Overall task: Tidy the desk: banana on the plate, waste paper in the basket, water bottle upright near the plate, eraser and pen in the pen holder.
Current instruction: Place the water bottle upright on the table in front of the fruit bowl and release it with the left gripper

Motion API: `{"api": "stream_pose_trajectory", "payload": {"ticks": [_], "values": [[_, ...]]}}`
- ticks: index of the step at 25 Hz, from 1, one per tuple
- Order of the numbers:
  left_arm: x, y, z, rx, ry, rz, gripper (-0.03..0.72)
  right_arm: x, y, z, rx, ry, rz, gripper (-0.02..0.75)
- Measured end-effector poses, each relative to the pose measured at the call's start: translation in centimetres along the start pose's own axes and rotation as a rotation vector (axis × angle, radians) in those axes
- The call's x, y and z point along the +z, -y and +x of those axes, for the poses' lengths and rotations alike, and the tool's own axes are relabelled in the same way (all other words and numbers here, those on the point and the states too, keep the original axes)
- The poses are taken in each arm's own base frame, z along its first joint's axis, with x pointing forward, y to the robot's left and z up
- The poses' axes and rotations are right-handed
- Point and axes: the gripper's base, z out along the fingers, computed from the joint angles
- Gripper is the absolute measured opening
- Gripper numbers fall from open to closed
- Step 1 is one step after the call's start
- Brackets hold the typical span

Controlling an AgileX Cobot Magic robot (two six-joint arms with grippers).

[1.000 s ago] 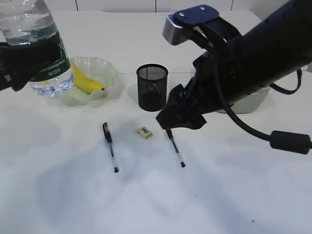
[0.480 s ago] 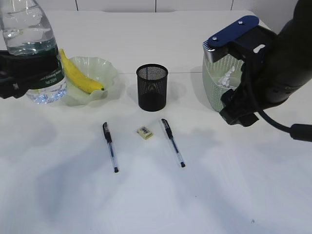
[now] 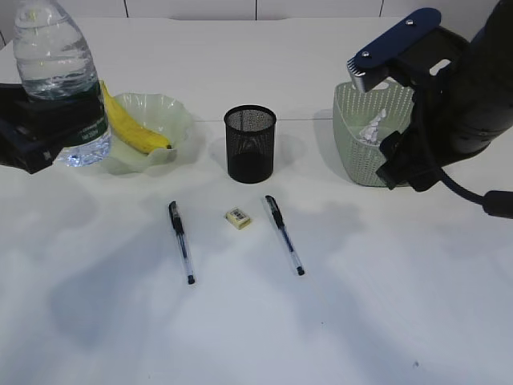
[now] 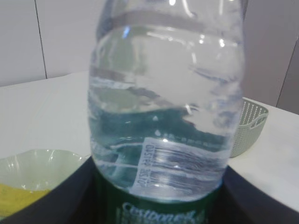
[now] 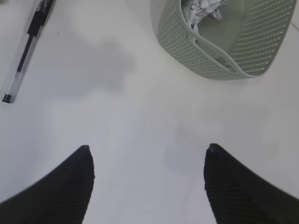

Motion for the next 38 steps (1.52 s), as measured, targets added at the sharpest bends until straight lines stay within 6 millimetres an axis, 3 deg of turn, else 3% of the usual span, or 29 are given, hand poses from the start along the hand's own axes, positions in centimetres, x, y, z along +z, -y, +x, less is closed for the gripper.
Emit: {"api": "stream_pose_trajectory", "payload": {"ticks": [9, 19, 30, 38], "values": [[1.7, -2.2, 6.4, -0.118, -0.116, -0.061, 0.403, 0.0, 0.2, 0.0, -0.015, 0.004, 0.019, 0.543], [2.6, -3.6, 10.7, -0.15, -0.216, -0.107, 0.403, 0.0, 0.3, -0.1, -0.03, 0.007, 0.037, 0.543], [4.5, -4.9, 14.1, -0.18, -0.271, -0.1, 0.403, 0.0, 0.3, -0.1, -0.03, 0.007, 0.037, 0.538], [4.9, -5.0, 15.2, -0.198, -0.222, -0.079, 0.401, 0.0, 0.3, -0.1, -0.03, 0.007, 0.037, 0.538]]}}
